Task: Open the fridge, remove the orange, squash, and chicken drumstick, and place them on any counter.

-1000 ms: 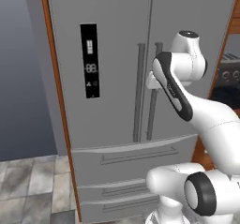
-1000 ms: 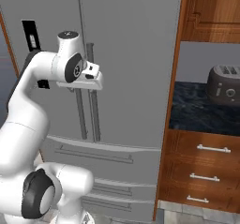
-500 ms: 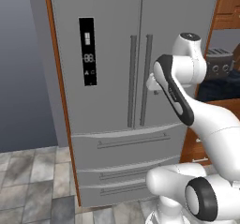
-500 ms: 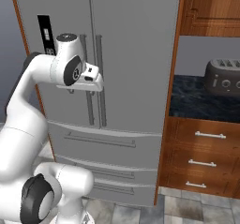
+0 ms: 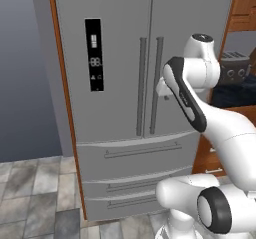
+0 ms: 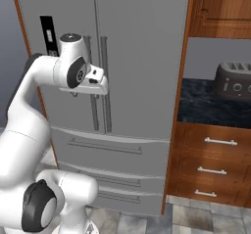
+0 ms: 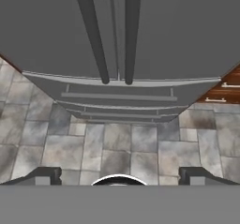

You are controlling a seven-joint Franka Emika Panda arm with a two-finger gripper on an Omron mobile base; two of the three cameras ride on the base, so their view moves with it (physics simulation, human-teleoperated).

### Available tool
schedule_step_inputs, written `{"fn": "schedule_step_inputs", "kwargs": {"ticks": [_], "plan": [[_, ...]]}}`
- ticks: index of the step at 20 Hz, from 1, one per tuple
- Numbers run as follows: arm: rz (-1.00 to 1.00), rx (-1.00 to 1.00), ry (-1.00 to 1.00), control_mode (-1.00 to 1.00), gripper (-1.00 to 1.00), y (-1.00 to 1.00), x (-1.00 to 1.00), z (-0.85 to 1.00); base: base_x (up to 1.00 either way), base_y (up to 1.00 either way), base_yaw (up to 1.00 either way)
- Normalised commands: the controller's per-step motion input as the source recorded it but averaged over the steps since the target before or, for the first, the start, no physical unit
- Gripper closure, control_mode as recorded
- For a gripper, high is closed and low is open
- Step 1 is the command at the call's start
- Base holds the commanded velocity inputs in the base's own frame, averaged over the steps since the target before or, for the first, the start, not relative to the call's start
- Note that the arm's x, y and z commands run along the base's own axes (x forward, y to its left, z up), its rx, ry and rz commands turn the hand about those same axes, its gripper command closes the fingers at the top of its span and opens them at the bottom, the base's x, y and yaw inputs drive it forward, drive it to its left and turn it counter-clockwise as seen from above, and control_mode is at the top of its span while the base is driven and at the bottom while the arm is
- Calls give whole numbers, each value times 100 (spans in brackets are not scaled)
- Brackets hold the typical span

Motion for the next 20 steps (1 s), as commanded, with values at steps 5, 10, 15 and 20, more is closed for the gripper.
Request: {"fn": "schedule_step_inputs", "kwargs": {"ticks": [5, 10, 15, 20], "plan": [[4, 7, -30, -100, -100, 0, 12, -17, 0, 0, 0], [0, 9, -32, -100, -100, -5, 17, -4, 0, 0, 0], [0, 9, -4, -100, -100, -10, 9, 0, 0, 0, 0], [-5, 6, 0, -100, -100, -6, 39, 0, 0, 0, 0]]}}
